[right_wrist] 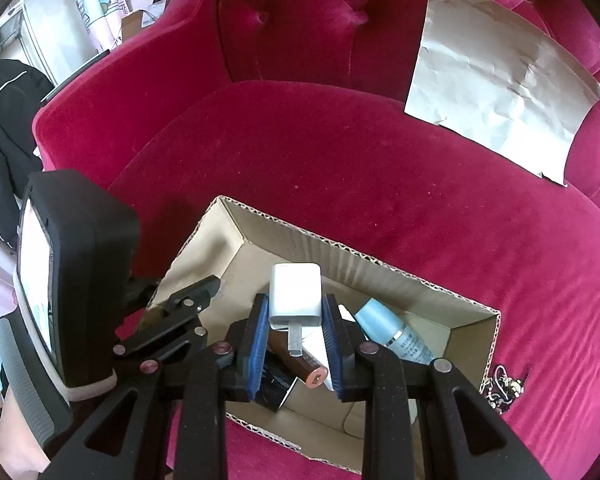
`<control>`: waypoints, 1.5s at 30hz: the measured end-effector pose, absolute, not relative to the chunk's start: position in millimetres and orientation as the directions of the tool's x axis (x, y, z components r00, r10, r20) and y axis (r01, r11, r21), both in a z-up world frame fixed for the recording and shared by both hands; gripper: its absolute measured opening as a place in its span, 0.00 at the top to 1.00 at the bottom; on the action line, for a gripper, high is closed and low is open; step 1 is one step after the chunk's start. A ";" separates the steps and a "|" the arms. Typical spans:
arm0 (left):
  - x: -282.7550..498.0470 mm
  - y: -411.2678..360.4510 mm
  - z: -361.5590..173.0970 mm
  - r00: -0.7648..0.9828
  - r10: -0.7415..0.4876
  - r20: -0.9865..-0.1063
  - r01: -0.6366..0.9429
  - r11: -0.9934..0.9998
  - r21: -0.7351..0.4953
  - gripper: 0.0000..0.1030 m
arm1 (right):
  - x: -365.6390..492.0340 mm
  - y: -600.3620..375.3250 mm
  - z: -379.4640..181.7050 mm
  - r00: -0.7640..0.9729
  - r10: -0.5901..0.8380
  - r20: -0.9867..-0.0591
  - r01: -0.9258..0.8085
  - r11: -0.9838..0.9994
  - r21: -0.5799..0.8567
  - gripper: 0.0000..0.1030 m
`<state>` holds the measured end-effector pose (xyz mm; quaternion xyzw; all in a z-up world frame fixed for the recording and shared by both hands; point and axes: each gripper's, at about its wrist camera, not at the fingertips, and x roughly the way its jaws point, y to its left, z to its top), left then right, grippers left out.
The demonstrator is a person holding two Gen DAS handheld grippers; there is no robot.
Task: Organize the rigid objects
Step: 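Lower the white charger into the box and open the right tool, then move the right tool back to the bunch of brass keys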
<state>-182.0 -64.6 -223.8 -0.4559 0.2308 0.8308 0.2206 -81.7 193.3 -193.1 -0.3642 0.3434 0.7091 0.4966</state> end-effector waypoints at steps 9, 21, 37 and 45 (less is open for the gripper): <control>-182.6 -58.9 -225.7 -0.486 0.157 -0.860 -0.577 -0.797 0.180 0.96 | -78.4 190.4 -191.9 -0.189 0.493 -0.849 -0.965 -0.251 0.069 0.32; -183.6 -55.5 -226.9 -0.488 0.156 -0.859 -0.577 -0.796 0.183 0.96 | -58.2 186.3 -184.7 -0.140 0.533 -0.835 -0.979 -0.203 0.035 0.00; -177.6 -63.7 -224.0 -0.489 0.154 -0.859 -0.575 -0.797 0.185 0.96 | -7.9 176.9 -168.4 -0.099 0.578 -0.810 -0.993 -0.116 0.039 0.00; -174.7 -66.9 -222.7 -0.489 0.153 -0.859 -0.576 -0.796 0.186 0.96 | 25.9 172.3 -166.1 -0.056 0.587 -0.807 -0.998 -0.056 0.028 0.00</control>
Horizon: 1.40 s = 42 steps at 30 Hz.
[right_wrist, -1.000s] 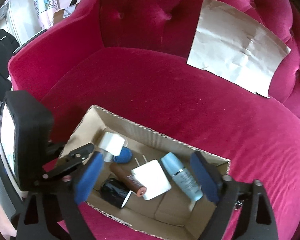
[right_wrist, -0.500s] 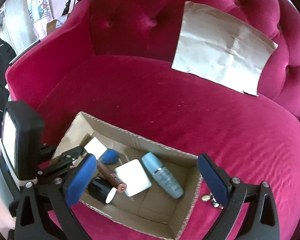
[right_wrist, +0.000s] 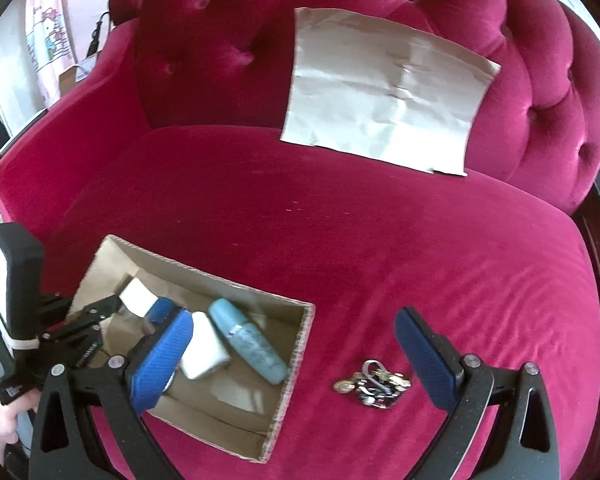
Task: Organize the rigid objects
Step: 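Move the right tool back to the bunch of brass keys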
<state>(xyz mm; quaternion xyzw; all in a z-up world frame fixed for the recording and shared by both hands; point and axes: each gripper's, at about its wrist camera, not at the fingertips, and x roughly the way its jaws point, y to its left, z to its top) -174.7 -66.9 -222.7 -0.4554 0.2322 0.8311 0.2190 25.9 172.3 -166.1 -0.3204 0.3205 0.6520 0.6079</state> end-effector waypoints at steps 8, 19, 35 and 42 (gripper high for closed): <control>-173.9 -67.9 -221.5 -0.490 0.150 -0.859 -0.574 -0.797 0.188 0.96 | 65.5 165.6 -168.0 -0.019 0.584 -0.811 -0.999 0.023 0.040 0.00; -174.7 -68.1 -220.9 -0.490 0.150 -0.859 -0.576 -0.795 0.189 0.96 | 108.6 159.2 -179.2 0.044 0.563 -0.825 -0.993 0.117 0.026 0.00; -176.0 -70.6 -218.4 -0.489 0.151 -0.859 -0.579 -0.793 0.190 0.95 | 124.2 155.6 -237.0 0.031 0.471 -0.881 -0.993 0.116 0.027 0.00; -175.9 -70.4 -218.0 -0.489 0.151 -0.859 -0.579 -0.793 0.190 0.95 | 123.4 157.6 -256.0 0.005 0.448 -0.894 -0.993 0.109 0.049 0.00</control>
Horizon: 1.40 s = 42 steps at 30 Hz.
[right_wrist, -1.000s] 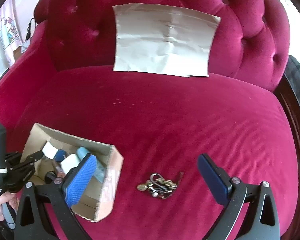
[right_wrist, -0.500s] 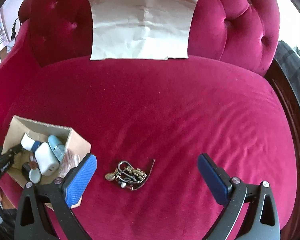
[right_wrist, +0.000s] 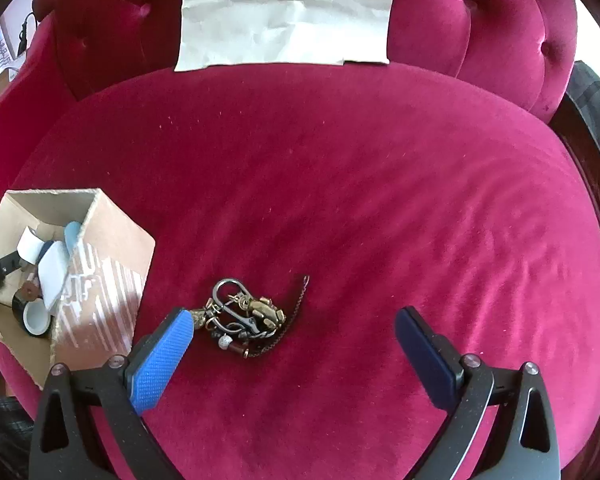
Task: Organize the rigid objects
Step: 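Move the right tool back to the bunch of brass keys, then grasp the brass key bunch by its ring with the right tool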
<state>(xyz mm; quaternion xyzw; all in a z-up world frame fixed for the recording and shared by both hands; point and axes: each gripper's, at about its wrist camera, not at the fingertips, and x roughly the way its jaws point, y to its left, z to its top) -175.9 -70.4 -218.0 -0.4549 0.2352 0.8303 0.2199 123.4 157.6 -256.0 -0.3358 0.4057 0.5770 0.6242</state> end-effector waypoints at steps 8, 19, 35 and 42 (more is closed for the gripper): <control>-175.7 -70.3 -217.7 -0.490 0.151 -0.858 -0.579 -0.792 0.192 0.95 | 116.9 161.9 -274.9 -0.023 0.401 -0.916 -0.995 0.078 0.059 0.00; -176.3 -70.5 -216.7 -0.490 0.151 -0.858 -0.581 -0.791 0.192 0.95 | 107.7 167.6 -281.0 0.032 0.399 -0.916 -0.996 0.085 0.002 0.00; -171.2 -71.8 -216.4 -0.493 0.151 -0.857 -0.581 -0.790 0.196 0.95 | 98.4 161.8 -266.0 0.019 0.449 -0.893 -0.995 0.097 0.027 0.85; -173.3 -70.4 -216.9 -0.494 0.150 -0.856 -0.581 -0.790 0.197 0.95 | 99.4 158.1 -249.8 0.025 0.452 -0.892 -0.990 0.133 0.040 0.86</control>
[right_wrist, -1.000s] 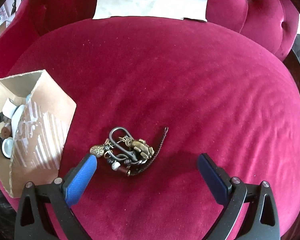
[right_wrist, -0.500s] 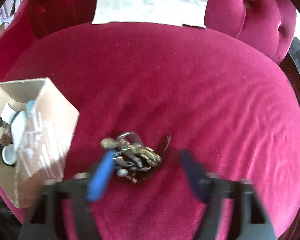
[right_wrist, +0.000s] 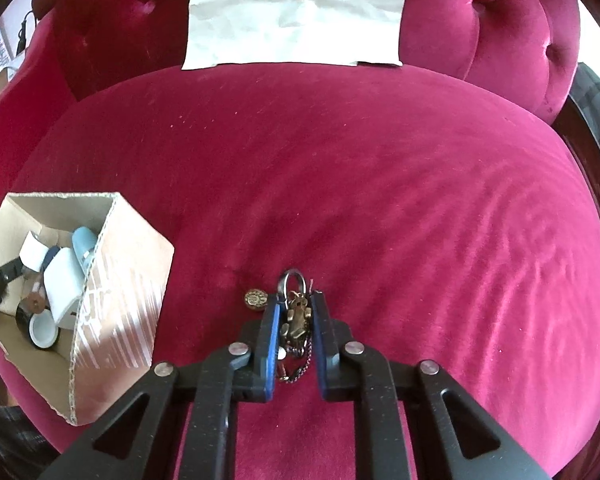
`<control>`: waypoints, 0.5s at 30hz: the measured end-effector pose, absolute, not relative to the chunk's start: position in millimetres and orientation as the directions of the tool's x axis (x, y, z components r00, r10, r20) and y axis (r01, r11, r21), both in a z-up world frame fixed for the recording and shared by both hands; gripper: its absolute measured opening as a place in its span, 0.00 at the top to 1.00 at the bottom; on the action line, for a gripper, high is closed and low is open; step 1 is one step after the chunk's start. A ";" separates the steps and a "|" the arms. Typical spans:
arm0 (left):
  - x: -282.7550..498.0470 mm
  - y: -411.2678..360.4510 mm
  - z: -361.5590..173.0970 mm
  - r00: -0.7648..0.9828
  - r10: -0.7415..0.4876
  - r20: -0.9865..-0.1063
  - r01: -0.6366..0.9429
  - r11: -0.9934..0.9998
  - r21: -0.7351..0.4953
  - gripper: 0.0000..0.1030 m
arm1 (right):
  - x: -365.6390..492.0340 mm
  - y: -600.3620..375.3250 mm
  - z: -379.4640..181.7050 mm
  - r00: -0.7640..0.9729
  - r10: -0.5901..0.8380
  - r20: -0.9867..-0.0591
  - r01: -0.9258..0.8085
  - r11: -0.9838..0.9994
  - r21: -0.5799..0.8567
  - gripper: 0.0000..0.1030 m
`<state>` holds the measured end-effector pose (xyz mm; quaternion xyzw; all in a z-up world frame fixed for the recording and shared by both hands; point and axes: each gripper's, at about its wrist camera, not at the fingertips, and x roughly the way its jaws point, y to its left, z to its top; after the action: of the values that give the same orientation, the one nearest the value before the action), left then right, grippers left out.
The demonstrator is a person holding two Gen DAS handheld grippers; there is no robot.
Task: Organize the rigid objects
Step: 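Grasp the brass key bunch by its ring with the right tool, then carry the key bunch over the box with the right tool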
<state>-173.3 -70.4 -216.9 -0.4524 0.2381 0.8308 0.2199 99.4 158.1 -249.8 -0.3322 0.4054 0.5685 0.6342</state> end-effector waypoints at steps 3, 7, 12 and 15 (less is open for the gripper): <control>-172.1 -70.7 -217.4 -0.496 0.149 -0.856 -0.581 -0.789 0.199 0.95 | 102.1 158.8 -244.8 0.028 0.456 -0.890 -0.990 0.137 0.039 0.86; -172.3 -70.1 -217.4 -0.496 0.149 -0.856 -0.581 -0.789 0.199 0.95 | 101.7 156.8 -234.8 0.038 0.458 -0.888 -0.988 0.148 0.034 0.87; -172.8 -69.5 -217.4 -0.495 0.149 -0.856 -0.582 -0.789 0.199 0.95 | 105.6 157.0 -221.6 0.054 0.461 -0.886 -0.985 0.168 0.027 0.87; -172.8 -69.3 -217.4 -0.495 0.149 -0.856 -0.582 -0.789 0.199 0.95 | 106.6 156.1 -211.1 0.063 0.472 -0.880 -0.985 0.173 0.022 0.87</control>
<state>-172.8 -69.3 -217.4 -0.4519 0.2393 0.8308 0.2199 106.6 156.1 -211.1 -0.3220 0.3983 0.5564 0.6542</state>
